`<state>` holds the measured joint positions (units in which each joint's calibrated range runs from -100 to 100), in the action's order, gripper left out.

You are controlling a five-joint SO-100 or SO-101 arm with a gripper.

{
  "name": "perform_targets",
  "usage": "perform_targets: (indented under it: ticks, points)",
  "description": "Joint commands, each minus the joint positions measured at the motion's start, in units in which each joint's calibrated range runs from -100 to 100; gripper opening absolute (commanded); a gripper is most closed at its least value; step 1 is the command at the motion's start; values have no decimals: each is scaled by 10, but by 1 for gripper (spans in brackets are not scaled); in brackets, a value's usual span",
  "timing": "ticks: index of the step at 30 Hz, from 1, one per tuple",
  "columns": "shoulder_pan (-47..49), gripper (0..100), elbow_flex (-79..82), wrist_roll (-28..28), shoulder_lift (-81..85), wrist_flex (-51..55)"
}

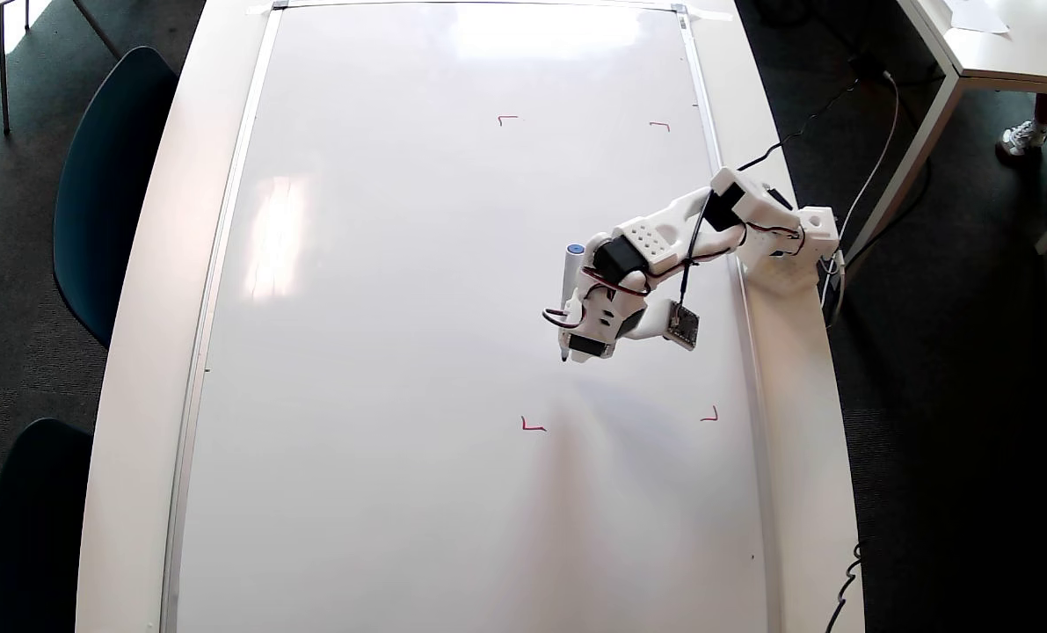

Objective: Draw on a whiteboard a robot head using a pen attached to the gripper

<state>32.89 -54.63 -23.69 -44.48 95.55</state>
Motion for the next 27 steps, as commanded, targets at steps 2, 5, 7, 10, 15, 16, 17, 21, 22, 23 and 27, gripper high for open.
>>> perform_targets:
  ticks: [2, 5, 7, 10, 15, 16, 17, 21, 22, 23, 27]
  points:
    - [8, 1, -20, -1, -11, -45]
    - [10, 1, -20, -1, -12, -53]
    - [11, 1, -11, -1, -12, -82]
    - [12, 1, -10, -1, -12, -99]
    - [21, 1, -10, -1, -36, -100]
    - [24, 1, -10, -1, -44, -100]
    - [24, 1, -10, 1, -47, -100]
    - [25, 1, -10, 11, -53, -95]
    - [25, 1, -10, 11, -54, -92]
    - [25, 1, -10, 11, -53, -92]
    - [25, 1, -10, 8, -48, -77]
